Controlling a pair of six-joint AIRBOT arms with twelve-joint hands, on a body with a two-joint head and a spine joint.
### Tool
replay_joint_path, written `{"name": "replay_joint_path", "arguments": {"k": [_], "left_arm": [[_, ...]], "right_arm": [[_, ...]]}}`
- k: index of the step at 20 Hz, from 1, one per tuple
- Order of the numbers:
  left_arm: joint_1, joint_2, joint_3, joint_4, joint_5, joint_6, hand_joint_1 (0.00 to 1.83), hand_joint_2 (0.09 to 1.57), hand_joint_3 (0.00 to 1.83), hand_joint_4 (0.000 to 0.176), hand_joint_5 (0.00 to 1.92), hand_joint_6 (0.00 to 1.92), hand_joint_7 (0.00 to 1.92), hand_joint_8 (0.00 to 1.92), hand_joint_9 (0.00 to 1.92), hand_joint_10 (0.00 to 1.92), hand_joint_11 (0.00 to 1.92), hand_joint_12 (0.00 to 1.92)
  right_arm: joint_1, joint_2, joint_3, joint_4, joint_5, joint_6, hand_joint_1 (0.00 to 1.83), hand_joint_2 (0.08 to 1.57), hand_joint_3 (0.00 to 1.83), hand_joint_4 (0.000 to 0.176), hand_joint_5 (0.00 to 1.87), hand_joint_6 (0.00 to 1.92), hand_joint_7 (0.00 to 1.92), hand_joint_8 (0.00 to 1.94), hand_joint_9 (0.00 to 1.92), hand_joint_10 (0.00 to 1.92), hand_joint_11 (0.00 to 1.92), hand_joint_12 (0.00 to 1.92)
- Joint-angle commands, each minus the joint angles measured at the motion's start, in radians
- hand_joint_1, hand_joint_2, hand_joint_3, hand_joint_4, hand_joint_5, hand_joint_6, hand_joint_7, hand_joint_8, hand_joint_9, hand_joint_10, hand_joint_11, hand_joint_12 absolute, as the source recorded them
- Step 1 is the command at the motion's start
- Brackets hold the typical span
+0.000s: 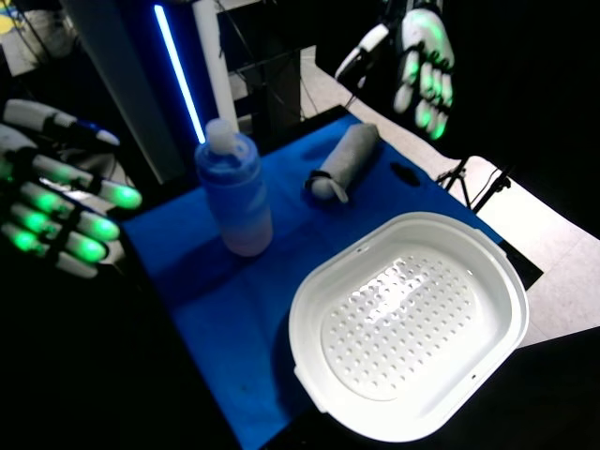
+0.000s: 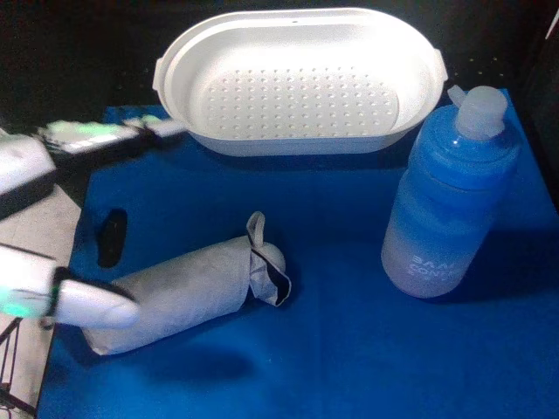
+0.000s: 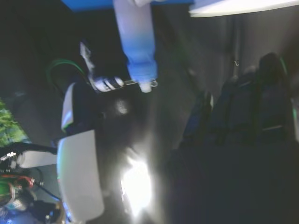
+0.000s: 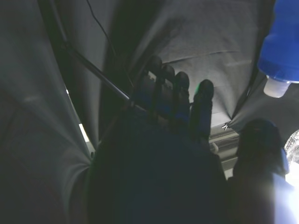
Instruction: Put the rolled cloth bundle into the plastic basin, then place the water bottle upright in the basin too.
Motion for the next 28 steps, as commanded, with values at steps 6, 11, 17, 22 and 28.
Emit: {"name": "replay_joint_path", "arguments": {"k": [6, 11, 17, 22, 28], "left_arm": [[-0.205, -0.104, 0.056, 0.299, 0.206, -0.104, 0.72, 0.85, 0.0, 0.176, 0.16, 0.0, 0.13, 0.0, 0.2, 0.0, 0.0, 1.19], [-0.213, -0.146, 0.067, 0.344, 0.282, -0.104, 0.73, 0.87, 0.0, 0.176, 0.18, 0.0, 0.21, 0.01, 0.31, 0.02, 0.0, 1.32], [-0.214, -0.186, 0.09, 0.412, 0.395, -0.103, 0.75, 0.93, 0.01, 0.154, 0.22, 0.0, 0.27, 0.0, 0.41, 0.01, 0.0, 1.52], [-0.214, -0.208, 0.125, 0.413, 0.456, -0.103, 0.81, 0.99, 0.0, 0.135, 0.24, 0.0, 0.33, 0.01, 0.45, 0.02, 0.0, 1.55], [-0.214, -0.208, 0.139, 0.359, 0.48, -0.053, 1.02, 1.28, 0.0, 0.0, 0.67, 1.4, 0.42, 0.95, 0.13, 1.55, 0.0, 1.82]], "right_arm": [[0.005, 0.0, 0.008, 0.008, 0.122, 0.007, 0.02, 1.45, 0.0, 0.115, 0.24, 0.0, 0.1, 0.0, 0.06, 0.0, 0.0, 0.23], [0.005, -0.002, 0.008, 0.008, 0.122, 0.008, 0.03, 1.44, 0.0, 0.119, 0.25, 0.0, 0.11, 0.0, 0.05, 0.0, 0.0, 0.22], [0.004, -0.003, 0.007, 0.008, 0.122, 0.012, 0.04, 1.44, 0.0, 0.076, 0.26, 0.0, 0.13, 0.0, 0.09, 0.0, 0.0, 0.38], [0.004, -0.007, 0.007, 0.008, 0.122, 0.014, 0.04, 1.45, 0.0, 0.06, 0.26, 0.0, 0.14, 0.0, 0.1, 0.0, 0.0, 0.37], [0.004, -0.008, 0.007, 0.008, 0.122, 0.015, 0.04, 1.45, 0.0, 0.063, 0.27, 0.0, 0.16, 0.0, 0.12, 0.0, 0.0, 0.46]]}}
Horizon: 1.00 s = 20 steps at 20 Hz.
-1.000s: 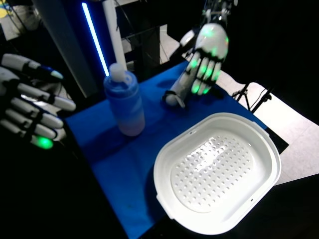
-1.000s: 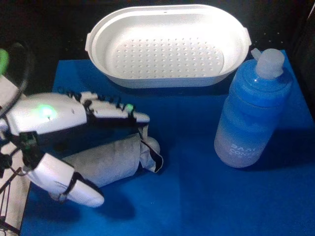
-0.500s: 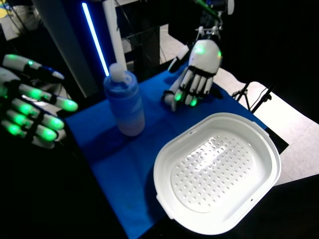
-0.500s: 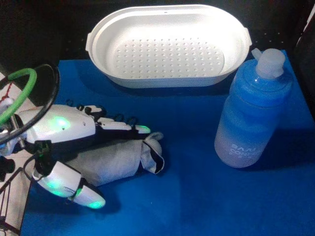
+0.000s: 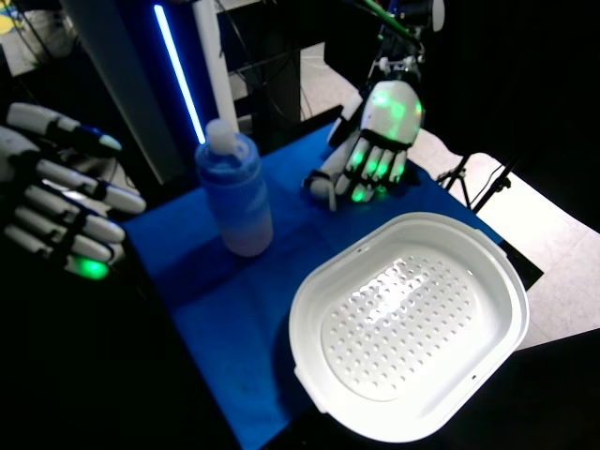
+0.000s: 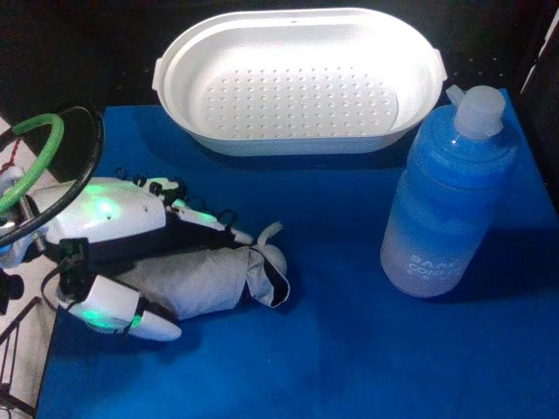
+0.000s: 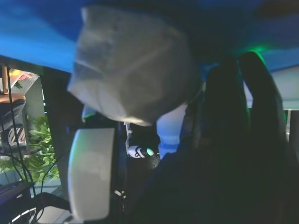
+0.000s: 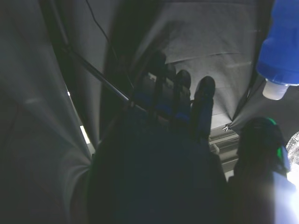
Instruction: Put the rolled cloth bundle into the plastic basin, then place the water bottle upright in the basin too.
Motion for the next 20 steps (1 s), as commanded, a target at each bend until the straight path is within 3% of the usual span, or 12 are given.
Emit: {"name": "replay_joint_path", "arguments": {"k": [1, 2, 5, 6, 8, 10, 11, 13, 15, 16, 17, 20], "left_arm": [[-0.004, -0.005, 0.013, -0.014, 0.014, 0.022, 1.0, 1.3, 0.0, 0.0, 0.64, 1.48, 0.28, 1.32, 0.14, 1.59, 0.0, 1.82], [-0.004, -0.005, 0.016, -0.026, 0.01, 0.023, 1.29, 1.19, 0.0, 0.025, 0.32, 1.86, 0.34, 1.88, 0.35, 1.9, 0.4, 1.92], [-0.004, -0.005, 0.019, -0.116, -0.008, 0.099, 1.6, 1.19, 0.0, 0.173, 0.58, 1.92, 0.66, 1.92, 0.87, 1.92, 1.1, 1.92], [-0.004, -0.005, 0.019, -0.144, -0.012, 0.121, 1.68, 1.17, 0.0, 0.176, 0.66, 1.92, 0.8, 1.92, 1.14, 1.92, 1.35, 1.92], [-0.004, -0.005, 0.024, -0.157, -0.019, 0.125, 1.73, 1.16, 0.0, 0.176, 0.71, 1.92, 0.99, 1.92, 1.36, 1.92, 1.5, 1.92], [-0.004, -0.005, 0.025, -0.191, -0.031, 0.147, 1.72, 1.17, 0.0, 0.176, 0.72, 1.92, 1.03, 1.92, 1.27, 1.92, 1.48, 1.92], [-0.004, -0.005, 0.024, -0.21, -0.041, 0.162, 1.76, 1.16, 0.0, 0.176, 0.71, 1.92, 0.96, 1.92, 1.26, 1.92, 1.5, 1.92], [-0.006, -0.004, 0.026, -0.234, -0.069, 0.172, 1.8, 1.14, 0.0, 0.176, 0.7, 1.92, 0.96, 1.92, 1.29, 1.92, 1.51, 1.92], [-0.013, -0.005, 0.026, -0.244, -0.089, 0.177, 1.82, 1.14, 0.0, 0.176, 0.66, 1.92, 0.9, 1.92, 1.26, 1.92, 1.48, 1.92], [-0.02, -0.005, 0.026, -0.25, -0.111, 0.177, 1.81, 1.16, 0.0, 0.176, 0.64, 1.92, 0.85, 1.92, 1.21, 1.92, 1.44, 1.92], [-0.025, -0.004, 0.025, -0.252, -0.124, 0.176, 1.79, 1.17, 0.01, 0.176, 0.61, 1.92, 0.82, 1.92, 1.19, 1.92, 1.42, 1.92], [-0.048, 0.005, 0.011, -0.253, -0.179, 0.176, 1.4, 1.27, 0.01, 0.176, 0.46, 1.92, 0.78, 1.92, 1.15, 1.92, 1.39, 1.92]], "right_arm": [[0.004, -0.002, 0.004, 0.006, 0.127, 0.01, 0.04, 1.45, 0.0, 0.064, 0.27, 0.0, 0.16, 0.0, 0.12, 0.0, 0.0, 0.46], [0.004, -0.002, 0.004, 0.006, 0.127, 0.01, 0.02, 1.46, 0.0, 0.055, 0.26, 0.0, 0.16, 0.0, 0.12, 0.0, 0.0, 0.49], [0.004, -0.005, 0.004, 0.006, 0.127, 0.01, 0.02, 1.47, 0.0, 0.042, 0.26, 0.0, 0.16, 0.0, 0.12, 0.0, 0.0, 0.45], [0.004, -0.006, 0.004, 0.006, 0.127, 0.01, 0.03, 1.47, 0.0, 0.035, 0.27, 0.0, 0.17, 0.0, 0.12, 0.0, 0.0, 0.43], [0.004, -0.006, 0.004, 0.006, 0.126, 0.011, 0.02, 1.48, 0.0, 0.037, 0.27, 0.0, 0.15, 0.0, 0.11, 0.0, 0.0, 0.41], [0.004, -0.007, 0.004, 0.006, 0.126, 0.011, 0.03, 1.48, 0.0, 0.04, 0.27, 0.0, 0.18, 0.0, 0.14, 0.01, 0.0, 0.5], [0.004, -0.008, 0.004, 0.006, 0.126, 0.011, 0.06, 1.47, 0.0, 0.055, 0.28, 0.0, 0.18, 0.0, 0.14, 0.0, 0.0, 0.48], [0.004, -0.01, 0.004, 0.006, 0.125, 0.013, 0.07, 1.48, 0.0, 0.045, 0.28, 0.0, 0.19, 0.0, 0.14, 0.0, 0.0, 0.43], [0.004, -0.011, 0.004, 0.006, 0.124, 0.013, 0.07, 1.47, 0.0, 0.063, 0.29, 0.0, 0.2, 0.01, 0.15, 0.01, 0.0, 0.43], [0.004, -0.012, 0.004, 0.005, 0.123, 0.013, 0.08, 1.48, 0.0, 0.052, 0.29, 0.0, 0.19, 0.0, 0.14, 0.0, 0.0, 0.38], [0.004, -0.013, 0.004, 0.005, 0.122, 0.013, 0.08, 1.48, 0.0, 0.057, 0.29, 0.0, 0.18, 0.0, 0.14, 0.0, 0.0, 0.35], [0.004, -0.015, 0.004, 0.005, 0.117, 0.013, 0.04, 1.46, 0.0, 0.068, 0.27, 0.0, 0.17, 0.0, 0.14, 0.0, 0.0, 0.39]]}}
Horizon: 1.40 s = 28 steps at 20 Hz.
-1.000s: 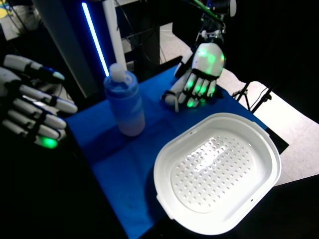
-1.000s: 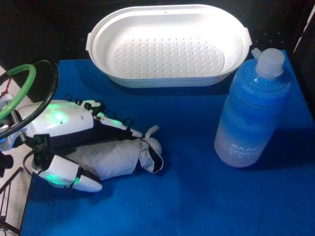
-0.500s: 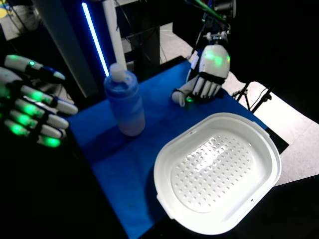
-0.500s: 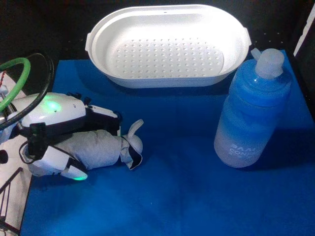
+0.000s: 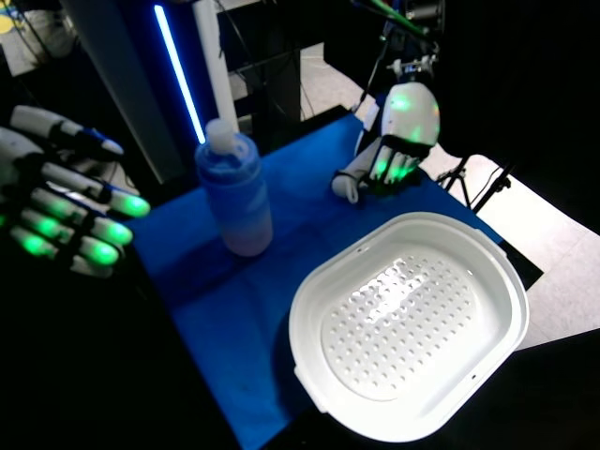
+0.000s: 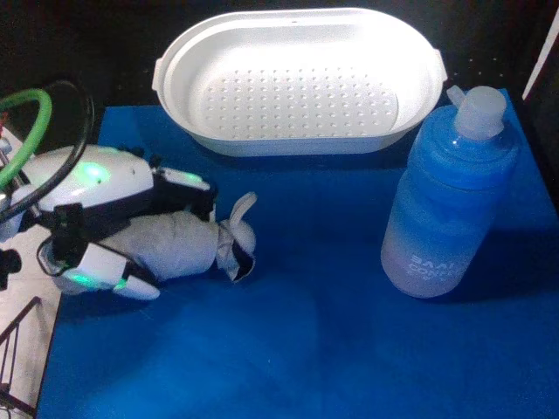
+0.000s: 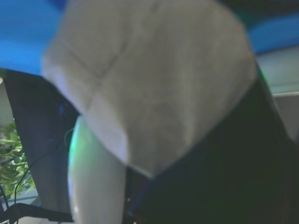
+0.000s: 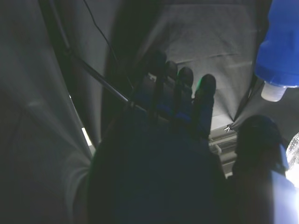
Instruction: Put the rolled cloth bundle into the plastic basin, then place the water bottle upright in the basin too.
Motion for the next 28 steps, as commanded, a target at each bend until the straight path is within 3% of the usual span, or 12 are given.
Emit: {"name": "replay_joint_path", "arguments": {"k": [1, 3, 4, 6, 8, 10, 13, 16, 18, 23, 25, 28], "left_arm": [[-0.022, 0.011, -0.01, -0.024, -0.169, -0.008, 1.2, 1.31, 0.01, 0.176, 0.52, 1.92, 0.84, 1.92, 1.17, 1.92, 1.38, 1.92], [-0.037, 0.029, -0.028, -0.024, -0.231, -0.009, 1.41, 1.26, 0.0, 0.176, 0.61, 1.92, 0.92, 1.92, 1.18, 1.92, 1.37, 1.92], [-0.047, 0.039, -0.035, -0.024, -0.271, -0.012, 1.21, 1.19, 0.0, 0.176, 0.74, 1.92, 1.02, 1.92, 1.26, 1.92, 1.41, 1.92], [-0.065, 0.053, -0.037, -0.022, -0.316, -0.029, 1.77, 1.15, 0.0, 0.176, 0.65, 1.92, 0.93, 1.92, 1.24, 1.92, 1.36, 1.92], [-0.096, 0.056, -0.018, -0.022, -0.375, -0.067, 1.78, 1.15, 0.0, 0.176, 0.68, 1.92, 0.95, 1.92, 1.28, 1.92, 1.38, 1.92], [-0.147, 0.053, -0.001, -0.02, -0.394, -0.066, 1.79, 1.19, 0.01, 0.176, 0.67, 1.92, 0.95, 1.92, 1.31, 1.92, 1.41, 1.92], [-0.226, 0.033, 0.038, -0.011, -0.373, -0.055, 1.72, 1.22, 0.01, 0.176, 0.57, 1.92, 0.84, 1.92, 1.16, 1.92, 1.29, 1.92], [-0.346, -0.025, 0.118, 0.007, -0.308, -0.053, 1.71, 1.21, 0.0, 0.175, 0.55, 1.92, 0.69, 1.92, 0.98, 1.92, 1.11, 1.92], [-0.399, -0.063, 0.159, -0.035, -0.264, 0.011, 1.7, 1.2, 0.0, 0.176, 0.56, 1.92, 0.65, 1.92, 0.93, 1.92, 1.07, 1.92], [-0.437, -0.209, 0.324, -0.182, -0.192, 0.091, 1.78, 1.1, 0.0, 0.176, 0.91, 1.92, 1.1, 1.92, 1.34, 1.92, 1.42, 1.92], [-0.452, -0.273, 0.404, -0.211, -0.142, 0.091, 1.78, 1.12, 0.0, 0.176, 0.99, 1.92, 1.14, 1.92, 1.39, 1.92, 1.47, 1.92], [-0.462, -0.352, 0.494, -0.215, -0.048, 0.108, 1.8, 1.13, 0.0, 0.176, 0.96, 1.92, 1.16, 1.92, 1.42, 1.92, 1.49, 1.92]], "right_arm": [[0.004, -0.001, 0.005, 0.006, 0.119, 0.009, 0.06, 1.47, 0.0, 0.057, 0.27, 0.0, 0.18, 0.0, 0.12, 0.0, 0.0, 0.27], [0.004, -0.001, 0.005, 0.006, 0.118, 0.009, 0.06, 1.47, 0.0, 0.062, 0.28, 0.0, 0.17, 0.0, 0.12, 0.0, 0.0, 0.26], [0.004, 0.0, 0.005, 0.006, 0.116, 0.009, 0.06, 1.47, 0.0, 0.055, 0.28, 0.0, 0.17, 0.0, 0.12, 0.0, 0.0, 0.23], [0.004, 0.0, 0.006, 0.006, 0.113, 0.009, 0.03, 1.46, 0.0, 0.059, 0.27, 0.0, 0.17, 0.0, 0.12, 0.0, 0.0, 0.22], [0.004, -0.001, 0.008, 0.006, 0.112, 0.009, 0.01, 1.46, 0.0, 0.053, 0.27, 0.0, 0.17, 0.0, 0.12, 0.0, 0.0, 0.24], [0.004, -0.002, 0.009, 0.006, 0.111, 0.009, 0.0, 1.46, 0.0, 0.064, 0.25, 0.0, 0.16, 0.0, 0.11, 0.0, 0.0, 0.22], [0.004, -0.004, 0.013, 0.007, 0.108, 0.009, 0.0, 1.46, 0.0, 0.06, 0.25, 0.0, 0.16, 0.0, 0.11, 0.0, 0.0, 0.21], [0.004, -0.009, 0.018, 0.007, 0.106, 0.009, 0.0, 1.47, 0.0, 0.079, 0.24, 0.0, 0.14, 0.0, 0.09, 0.0, 0.0, 0.17], [0.004, -0.015, 0.025, 0.006, 0.106, 0.009, 0.01, 1.47, 0.0, 0.074, 0.25, 0.0, 0.14, 0.0, 0.07, 0.0, 0.0, 0.1], [0.004, -0.029, 0.042, 0.006, 0.103, 0.01, 0.04, 1.46, 0.0, 0.066, 0.28, 0.0, 0.18, 0.0, 0.09, 0.0, 0.0, 0.09], [0.004, -0.036, 0.05, 0.003, 0.098, 0.017, 0.03, 1.44, 0.0, 0.042, 0.29, 0.0, 0.19, 0.0, 0.13, 0.0, 0.0, 0.25], [0.006, -0.048, 0.059, 0.001, 0.092, 0.029, 0.06, 1.46, 0.0, 0.046, 0.3, 0.0, 0.22, 0.0, 0.11, 0.0, 0.0, 0.17]]}}
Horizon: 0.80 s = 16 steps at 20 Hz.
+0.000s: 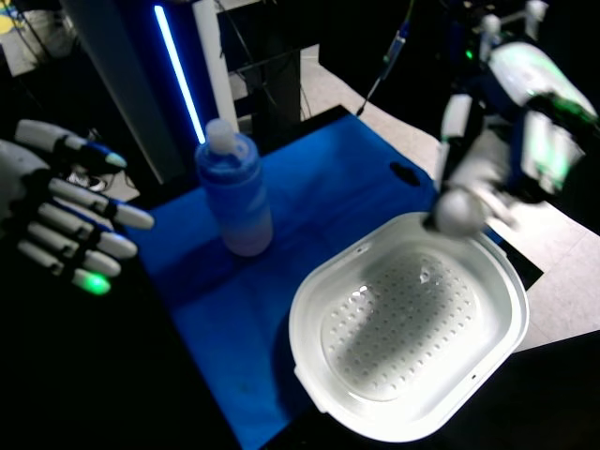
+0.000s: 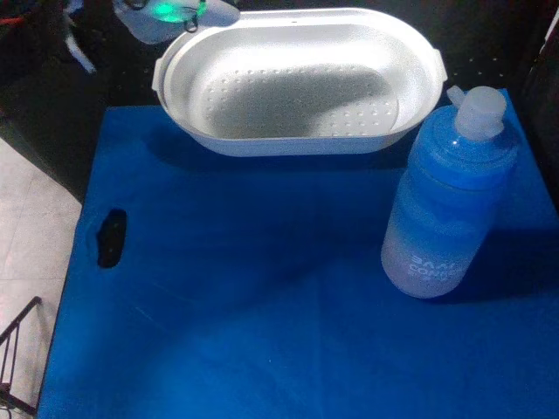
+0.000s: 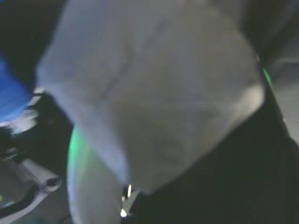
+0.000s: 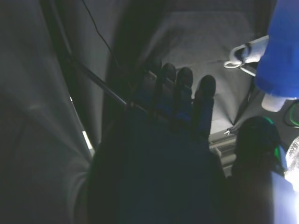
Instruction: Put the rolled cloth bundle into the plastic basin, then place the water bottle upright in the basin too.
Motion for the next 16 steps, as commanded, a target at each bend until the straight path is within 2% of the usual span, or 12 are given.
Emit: {"name": "replay_joint_path", "arguments": {"k": [1, 2, 4, 5, 6, 8, 9, 11, 14, 16], "left_arm": [[-0.017, -0.03, 0.033, -0.029, -0.063, -0.003, 1.76, 1.15, 0.01, 0.176, 0.88, 1.92, 1.02, 1.92, 1.3, 1.92, 1.41, 1.92], [-0.011, -0.068, 0.077, -0.039, -0.038, -0.003, 1.76, 1.17, 0.01, 0.176, 0.84, 1.92, 0.97, 1.92, 1.25, 1.92, 1.38, 1.92], [-0.004, -0.121, 0.142, -0.049, 0.007, -0.003, 1.78, 1.19, 0.01, 0.176, 0.88, 1.92, 1.0, 1.92, 1.25, 1.92, 1.39, 1.92], [-0.001, -0.133, 0.155, -0.054, 0.019, -0.003, 1.78, 1.18, 0.01, 0.176, 0.87, 1.92, 1.0, 1.92, 1.26, 1.92, 1.4, 1.92], [0.007, -0.147, 0.174, -0.068, 0.031, -0.004, 1.8, 1.16, 0.0, 0.176, 0.84, 1.92, 0.99, 1.92, 1.22, 1.92, 1.37, 1.92], [0.017, -0.168, 0.2, -0.071, 0.06, -0.004, 1.82, 1.14, 0.0, 0.176, 0.8, 1.92, 0.98, 1.92, 1.22, 1.92, 1.36, 1.92], [0.025, -0.173, 0.207, -0.071, 0.075, -0.004, 1.83, 1.15, 0.0, 0.176, 0.8, 1.92, 0.98, 1.92, 1.21, 1.92, 1.36, 1.92], [0.042, -0.178, 0.213, -0.071, 0.094, -0.004, 1.8, 1.17, 0.0, 0.176, 0.78, 1.92, 0.97, 1.92, 1.22, 1.92, 1.38, 1.92], [0.069, -0.177, 0.212, -0.071, 0.112, -0.004, 1.83, 1.15, 0.0, 0.176, 0.83, 1.92, 0.99, 1.92, 1.22, 1.92, 1.36, 1.92], [0.086, -0.176, 0.205, -0.071, 0.113, -0.006, 1.82, 1.17, 0.01, 0.176, 0.81, 1.92, 0.98, 1.92, 1.22, 1.92, 1.36, 1.92]], "right_arm": [[0.007, 0.003, 0.005, 0.0, 0.119, 0.021, 0.01, 1.46, 0.0, 0.051, 0.29, 0.0, 0.22, 0.0, 0.11, 0.0, 0.0, 0.18], [0.007, 0.002, 0.005, -0.001, 0.119, 0.028, 0.0, 1.44, 0.0, 0.056, 0.29, 0.0, 0.23, 0.0, 0.13, 0.0, 0.0, 0.25], [0.007, 0.0, 0.008, -0.002, 0.119, 0.029, 0.02, 1.44, 0.0, 0.057, 0.29, 0.0, 0.21, 0.0, 0.14, 0.0, 0.0, 0.33], [0.007, -0.001, 0.012, -0.004, 0.119, 0.029, 0.04, 1.43, 0.0, 0.061, 0.29, 0.0, 0.19, 0.0, 0.13, 0.0, 0.0, 0.34], [0.007, -0.005, 0.018, -0.006, 0.119, 0.03, 0.05, 1.44, 0.0, 0.052, 0.28, 0.0, 0.17, 0.0, 0.13, 0.0, 0.0, 0.37], [0.008, -0.013, 0.025, -0.008, 0.119, 0.032, 0.06, 1.44, 0.0, 0.055, 0.28, 0.0, 0.17, 0.0, 0.12, 0.0, 0.0, 0.35], [0.008, -0.016, 0.026, -0.008, 0.119, 0.032, 0.05, 1.44, 0.0, 0.056, 0.28, 0.0, 0.17, 0.0, 0.12, 0.0, 0.0, 0.35], [0.008, -0.016, 0.026, -0.008, 0.119, 0.036, 0.04, 1.43, 0.0, 0.046, 0.28, 0.0, 0.18, 0.0, 0.13, 0.0, 0.0, 0.35], [0.008, -0.016, 0.026, -0.008, 0.119, 0.041, 0.06, 1.46, 0.0, 0.046, 0.29, 0.0, 0.19, 0.0, 0.12, 0.0, 0.0, 0.32], [0.008, -0.016, 0.026, -0.008, 0.119, 0.043, 0.08, 1.46, 0.0, 0.034, 0.3, 0.0, 0.21, 0.01, 0.14, 0.01, 0.0, 0.32]]}}
